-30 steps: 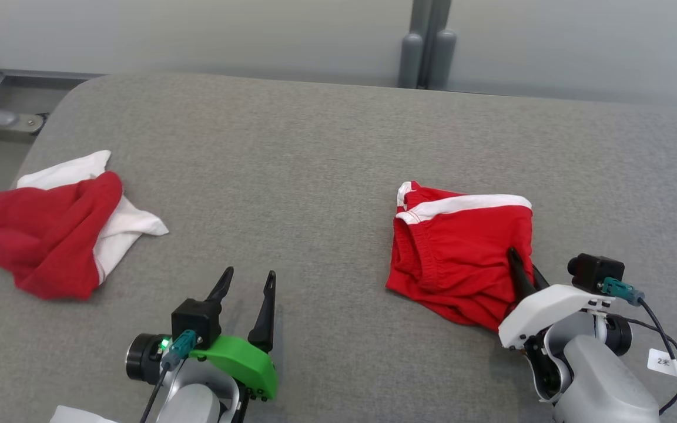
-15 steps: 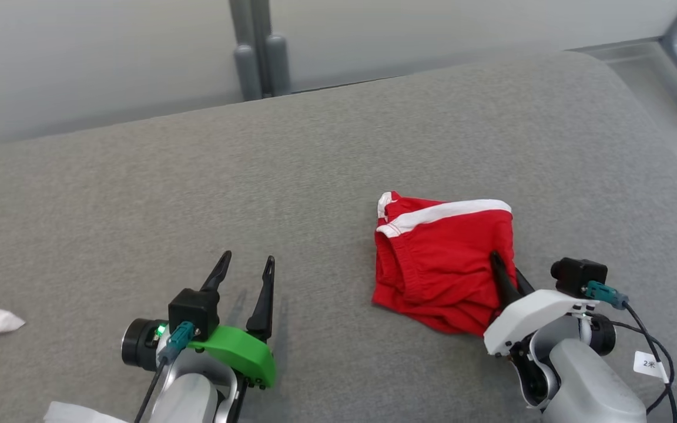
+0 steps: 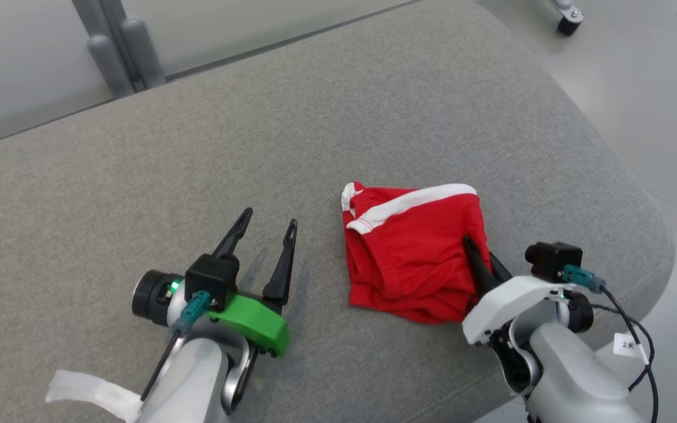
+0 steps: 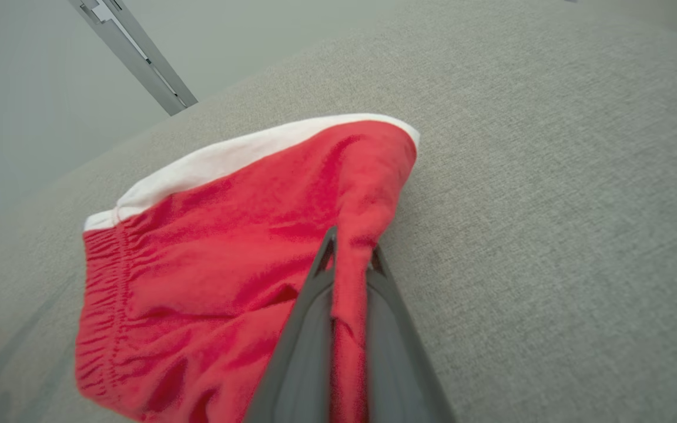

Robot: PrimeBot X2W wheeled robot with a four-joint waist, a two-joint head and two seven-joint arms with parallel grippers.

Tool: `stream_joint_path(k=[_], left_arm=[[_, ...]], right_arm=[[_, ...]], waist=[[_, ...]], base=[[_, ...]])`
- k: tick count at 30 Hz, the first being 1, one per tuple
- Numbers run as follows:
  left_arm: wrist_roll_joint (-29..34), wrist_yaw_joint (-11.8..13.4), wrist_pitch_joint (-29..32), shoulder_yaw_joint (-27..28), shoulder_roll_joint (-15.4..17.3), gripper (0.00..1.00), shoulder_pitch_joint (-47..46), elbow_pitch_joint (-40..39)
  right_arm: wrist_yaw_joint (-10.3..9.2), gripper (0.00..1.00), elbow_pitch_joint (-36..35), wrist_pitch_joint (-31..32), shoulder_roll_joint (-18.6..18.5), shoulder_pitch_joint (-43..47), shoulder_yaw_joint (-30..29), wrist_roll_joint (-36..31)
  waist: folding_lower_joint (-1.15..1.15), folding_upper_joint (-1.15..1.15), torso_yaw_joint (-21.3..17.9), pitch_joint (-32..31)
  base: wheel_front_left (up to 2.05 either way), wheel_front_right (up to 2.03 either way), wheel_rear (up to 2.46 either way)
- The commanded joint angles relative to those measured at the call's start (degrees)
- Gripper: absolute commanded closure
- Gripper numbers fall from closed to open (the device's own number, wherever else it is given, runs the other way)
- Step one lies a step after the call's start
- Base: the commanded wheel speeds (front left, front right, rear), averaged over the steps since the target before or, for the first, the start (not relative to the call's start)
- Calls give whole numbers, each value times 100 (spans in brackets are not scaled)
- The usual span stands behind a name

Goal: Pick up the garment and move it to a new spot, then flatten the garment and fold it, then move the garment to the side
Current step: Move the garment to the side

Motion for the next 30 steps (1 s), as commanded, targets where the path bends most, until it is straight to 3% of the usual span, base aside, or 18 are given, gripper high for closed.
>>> stream_joint_path(k=[1, 5, 12, 20, 25, 28, 29, 30], left_arm=[[28, -22, -1, -4, 41, 0, -143, -55], [205, -72, -1, -92, 41, 0, -333, -219], [590, -170, -1, -188, 62, 0, -711, -438], [810, -239, -2, -302, 170, 0, -917, -604], [808, -237, -1, -234, 227, 0, -774, -678], [797, -234, -1, -203, 232, 0, -731, -680], [799, -236, -1, -188, 228, 0, -715, -663], [799, -236, -1, -188, 228, 0, -715, -663]], right_arm=[[-3, 100, -30, -17, -24, -126, 26, -65], [-3, 100, -55, -17, -172, -574, 148, -246], [-3, 100, 100, -17, -642, -1654, -289, -533], [-5, 100, 1042, -17, -1475, -2461, -1984, -1358], [-5, 100, 1174, -17, -1729, -2284, -3093, -2099], [-5, 100, 1079, -17, -1765, -2246, -3431, -2406], [-5, 16, 986, -17, -1675, -2214, -3755, -2652], [-5, 16, 986, -17, -1675, -2214, -3755, -2652]], waist=[[0, 0, 17, 418], [0, 0, 287, 806], [0, 0, 848, 1529], [0, 0, 1423, 1880], [0, 0, 1499, 1810], [0, 0, 1497, 1776], [0, 0, 1488, 1748], [0, 0, 1488, 1748]], base=[[0, 0, 0], [0, 0, 0], [0, 0, 0], [0, 0, 0], [0, 0, 0], [0, 0, 0], [0, 0, 0], [0, 0, 0]])
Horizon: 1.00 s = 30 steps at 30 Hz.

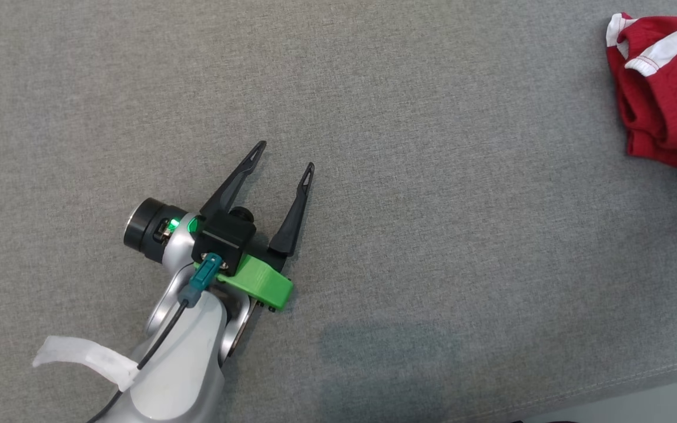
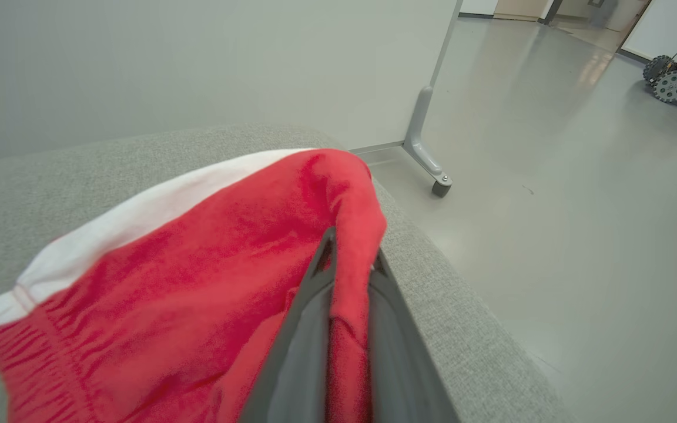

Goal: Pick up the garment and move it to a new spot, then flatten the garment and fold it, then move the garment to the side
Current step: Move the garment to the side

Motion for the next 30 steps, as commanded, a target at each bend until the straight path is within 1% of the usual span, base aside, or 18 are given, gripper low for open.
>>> stream_joint_path(k=[1, 6, 9, 12, 14, 21, 24, 26, 30], left_arm=[[40, -14, 0, 8, 27, 0, 27, 1], [38, -19, 0, 17, 12, 0, 81, 100], [-20, 15, 0, 65, -20, 0, 153, 135], [-122, 97, 0, 188, -57, 0, 260, 140], [-199, 149, 0, 280, -89, 0, 375, 175], [-381, 301, 0, 719, -126, 0, 766, 299], [-425, 351, 0, 906, -137, 0, 959, 374], [-487, 376, 0, 1044, -147, 0, 1072, 420], [-518, 387, 0, 1235, -161, 0, 1300, 469]], right_arm=[[-9, 0, -68, -17, 63, 57, -135, -144], [-9, 0, -383, -17, 312, 125, -834, -793], [-9, 0, -670, -16, 537, 217, -992, -1035], [-9, 0, -995, -17, 789, 484, -656, -1017], [-9, 0, -1182, -16, 904, 711, -232, -937], [-9, 0, -1713, -16, 1204, 1520, 1217, -187], [-9, 0, -1960, -17, 1309, 1822, 1558, 133], [-9, 0, -2079, -17, 1407, 2047, 1684, 313], [-9, 0, -2216, -17, 1495, 2337, 1992, 417]], waist=[[0, 0, 2, -6], [0, 0, -25, -144], [0, 0, 11, -339], [0, 0, 72, -602], [0, 0, 127, -796], [0, 0, 430, -1424], [0, 0, 604, -1664], [0, 0, 726, -1799], [0, 0, 936, -2031]], base=[[0, 0, 0], [0, 0, 0], [0, 0, 0], [0, 0, 0], [0, 0, 0], [0, 0, 0], [0, 0, 0], [0, 0, 0], [0, 0, 0]])
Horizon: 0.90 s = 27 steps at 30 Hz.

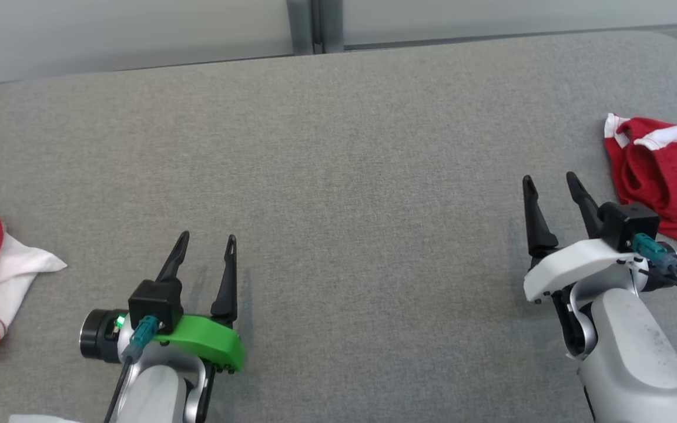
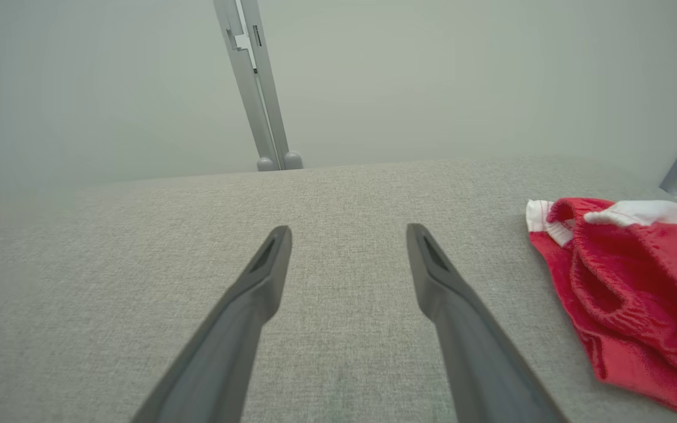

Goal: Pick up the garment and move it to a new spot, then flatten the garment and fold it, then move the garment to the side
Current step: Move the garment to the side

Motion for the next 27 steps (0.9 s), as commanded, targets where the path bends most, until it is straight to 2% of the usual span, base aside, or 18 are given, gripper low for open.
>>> stream_joint_path(k=[1, 6, 11, 21, 27], left_arm=[[-46, 50, 0, 72, -2, 0, 161, 34], [-73, 119, 0, 307, -8, 0, 450, 146], [-81, 187, 0, 623, -13, 0, 674, 231], [1, 123, 0, 886, -16, 0, 956, 272], [-49, 108, 0, 933, -16, 0, 1066, 290]], right_arm=[[-9, 0, -54, -17, 1, 141, 56, 21], [-9, 0, -139, -17, 107, 484, 160, -98], [-9, 0, -119, -17, 193, 817, -13, -59], [-9, 0, -202, -17, 207, 1198, 122, 138], [-9, 0, -271, -17, 209, 1324, 125, 21]], waist=[[0, 0, 388, -413], [0, 0, 530, -704], [0, 0, 549, -932], [0, 0, 449, -1184], [0, 0, 404, -1211]], base=[[0, 0, 0], [0, 0, 0], [0, 0, 0], [0, 0, 0], [0, 0, 0]])
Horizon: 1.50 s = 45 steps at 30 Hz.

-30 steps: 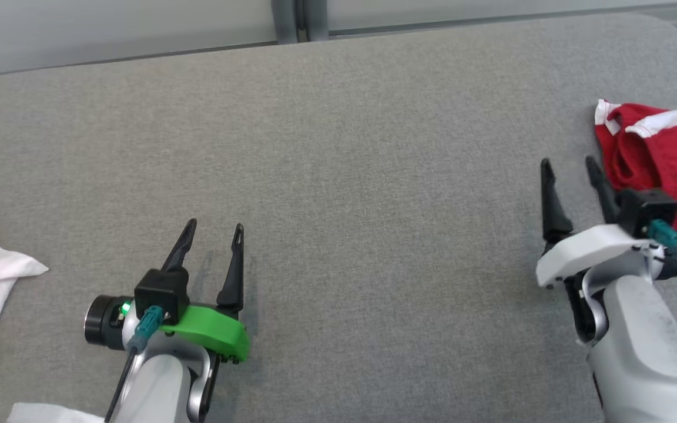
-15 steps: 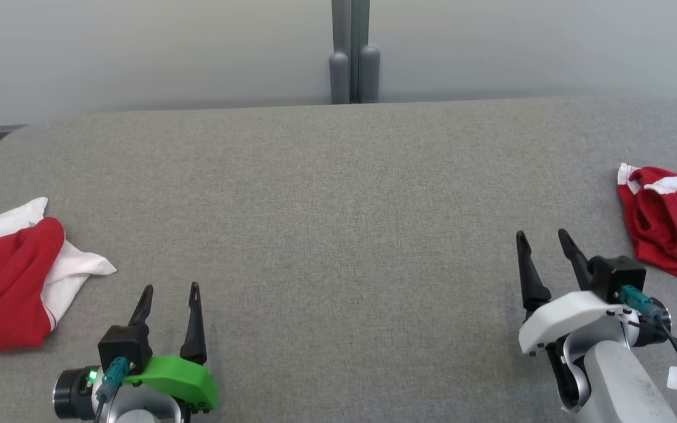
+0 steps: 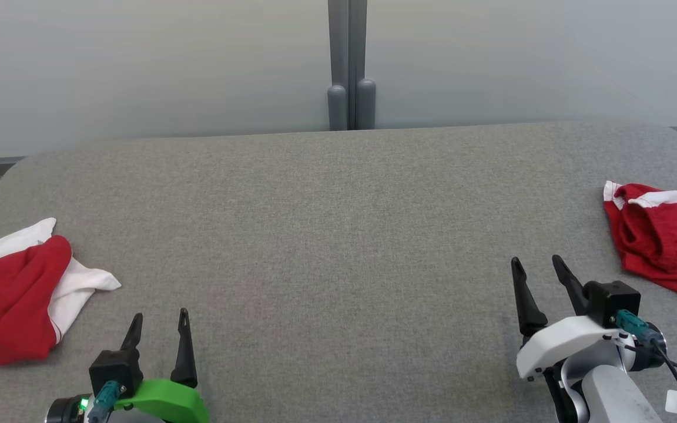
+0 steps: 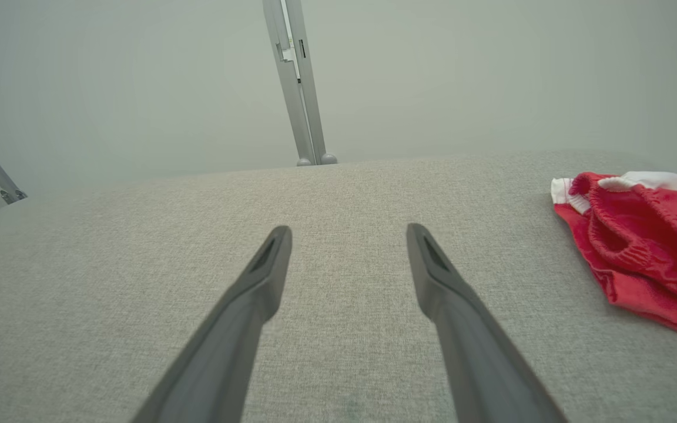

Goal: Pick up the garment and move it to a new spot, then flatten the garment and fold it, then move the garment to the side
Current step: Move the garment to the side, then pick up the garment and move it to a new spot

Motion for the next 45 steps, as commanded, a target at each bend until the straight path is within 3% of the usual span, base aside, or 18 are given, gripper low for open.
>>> stream_joint_path(k=[1, 14, 18, 28, 35, 45], left_arm=[[-28, -18, 0, 13, 5, 0, 105, 6], [-94, 21, 0, -112, 8, 0, 12, 46], [-107, 54, 0, -95, 8, 0, 17, 81], [-34, 70, 0, 121, 9, 0, 190, 163], [31, 49, 0, 289, 7, 0, 225, 189], [-345, 264, 0, 718, 3, 0, 581, -97]], right_arm=[[-9, 0, -26, -17, -8, 84, -10, -30], [-9, 0, -53, -17, -7, 145, 91, -25], [-9, 0, -94, -17, -5, 197, 159, -48], [-9, 0, -60, -17, -7, 172, 485, 146], [-9, 0, -11, -17, -10, 85, 762, 234], [-9, 0, 262, -16, -20, -334, 1415, 309]], waist=[[0, 0, -3, 3], [0, 0, 253, 65], [0, 0, 610, 91], [0, 0, 2058, 139], [0, 0, 2815, 218], [0, 0, 2965, 471]], base=[[0, 0, 0], [0, 0, 0], [0, 0, 0], [0, 0, 0], [0, 0, 0], [0, 0, 0]])
